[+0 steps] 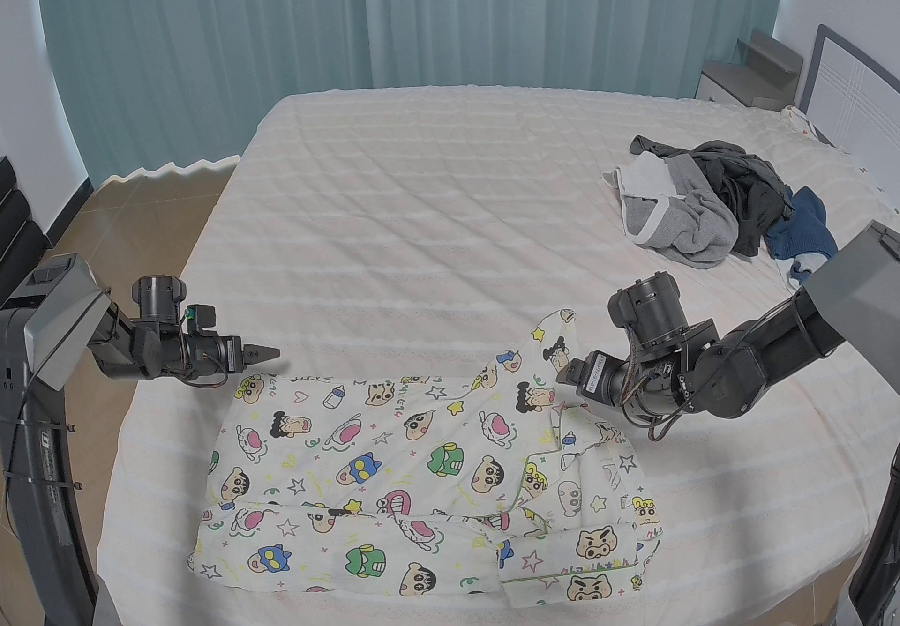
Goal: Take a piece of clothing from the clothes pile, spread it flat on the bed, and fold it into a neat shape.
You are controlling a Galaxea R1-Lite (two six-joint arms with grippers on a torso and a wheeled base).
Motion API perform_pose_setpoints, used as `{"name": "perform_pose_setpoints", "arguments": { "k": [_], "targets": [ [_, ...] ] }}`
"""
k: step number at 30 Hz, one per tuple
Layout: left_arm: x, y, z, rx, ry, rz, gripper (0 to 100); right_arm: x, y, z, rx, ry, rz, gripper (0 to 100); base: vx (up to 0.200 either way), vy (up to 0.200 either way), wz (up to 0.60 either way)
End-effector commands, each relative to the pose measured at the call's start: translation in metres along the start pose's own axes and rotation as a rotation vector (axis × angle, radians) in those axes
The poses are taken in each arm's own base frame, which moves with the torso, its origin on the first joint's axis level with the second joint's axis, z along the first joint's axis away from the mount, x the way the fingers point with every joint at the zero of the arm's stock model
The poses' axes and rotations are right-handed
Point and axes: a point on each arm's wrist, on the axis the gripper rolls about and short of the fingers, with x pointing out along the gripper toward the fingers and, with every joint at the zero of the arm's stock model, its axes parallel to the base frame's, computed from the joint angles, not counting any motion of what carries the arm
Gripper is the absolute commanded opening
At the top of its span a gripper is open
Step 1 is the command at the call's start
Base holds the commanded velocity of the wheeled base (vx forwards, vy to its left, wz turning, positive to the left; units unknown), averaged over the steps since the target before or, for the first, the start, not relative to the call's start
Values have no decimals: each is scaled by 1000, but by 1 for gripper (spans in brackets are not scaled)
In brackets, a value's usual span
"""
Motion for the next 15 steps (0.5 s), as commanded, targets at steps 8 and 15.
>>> {"name": "perform_pose_setpoints", "arguments": {
  "k": [8, 15],
  "targets": [
    [6, 3, -25, -42, 67, -39, 100, 1, -1, 0, -9, 0, -2, 100, 0, 0, 0],
    [4, 1, -34, -51, 91, -64, 100, 3, -1, 0, -8, 3, -6, 100, 0, 0, 0]
  ]
}}
